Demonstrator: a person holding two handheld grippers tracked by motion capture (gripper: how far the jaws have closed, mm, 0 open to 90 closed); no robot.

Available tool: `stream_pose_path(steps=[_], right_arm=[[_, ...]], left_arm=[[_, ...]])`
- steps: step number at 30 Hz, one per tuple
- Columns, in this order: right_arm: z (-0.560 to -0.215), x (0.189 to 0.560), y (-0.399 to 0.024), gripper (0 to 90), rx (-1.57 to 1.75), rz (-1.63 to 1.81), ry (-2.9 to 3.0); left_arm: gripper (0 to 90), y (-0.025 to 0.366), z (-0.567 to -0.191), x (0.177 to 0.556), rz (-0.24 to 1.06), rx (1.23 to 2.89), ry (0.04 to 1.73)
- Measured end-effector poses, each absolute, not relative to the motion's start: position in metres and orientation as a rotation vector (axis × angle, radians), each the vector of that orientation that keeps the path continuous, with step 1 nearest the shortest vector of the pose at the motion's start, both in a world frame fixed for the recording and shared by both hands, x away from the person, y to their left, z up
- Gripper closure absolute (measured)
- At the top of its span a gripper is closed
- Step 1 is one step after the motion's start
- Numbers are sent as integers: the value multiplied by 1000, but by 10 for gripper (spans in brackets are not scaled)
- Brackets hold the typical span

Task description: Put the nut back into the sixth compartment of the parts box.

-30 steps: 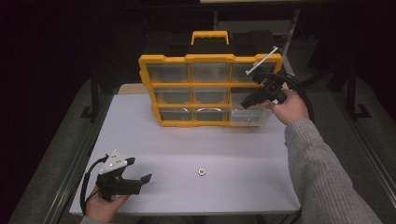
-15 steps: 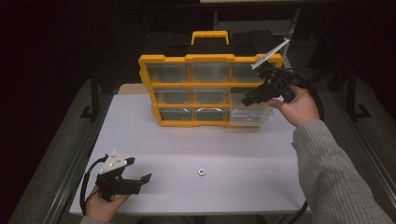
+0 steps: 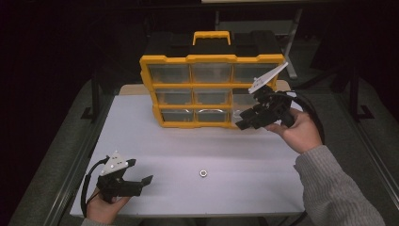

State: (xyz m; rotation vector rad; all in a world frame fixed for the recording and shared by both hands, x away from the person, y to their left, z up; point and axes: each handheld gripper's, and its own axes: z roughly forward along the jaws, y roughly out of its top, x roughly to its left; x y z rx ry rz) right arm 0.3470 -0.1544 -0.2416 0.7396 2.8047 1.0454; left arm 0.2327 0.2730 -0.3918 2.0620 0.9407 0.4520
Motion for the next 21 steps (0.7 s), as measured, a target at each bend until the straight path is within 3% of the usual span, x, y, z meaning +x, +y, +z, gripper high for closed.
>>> stream_pose_path(steps=[21], right_arm=[[-303,332,-129,480,677,1058,2859]], left_arm=[[147,273,-392,232,442,2047,956]])
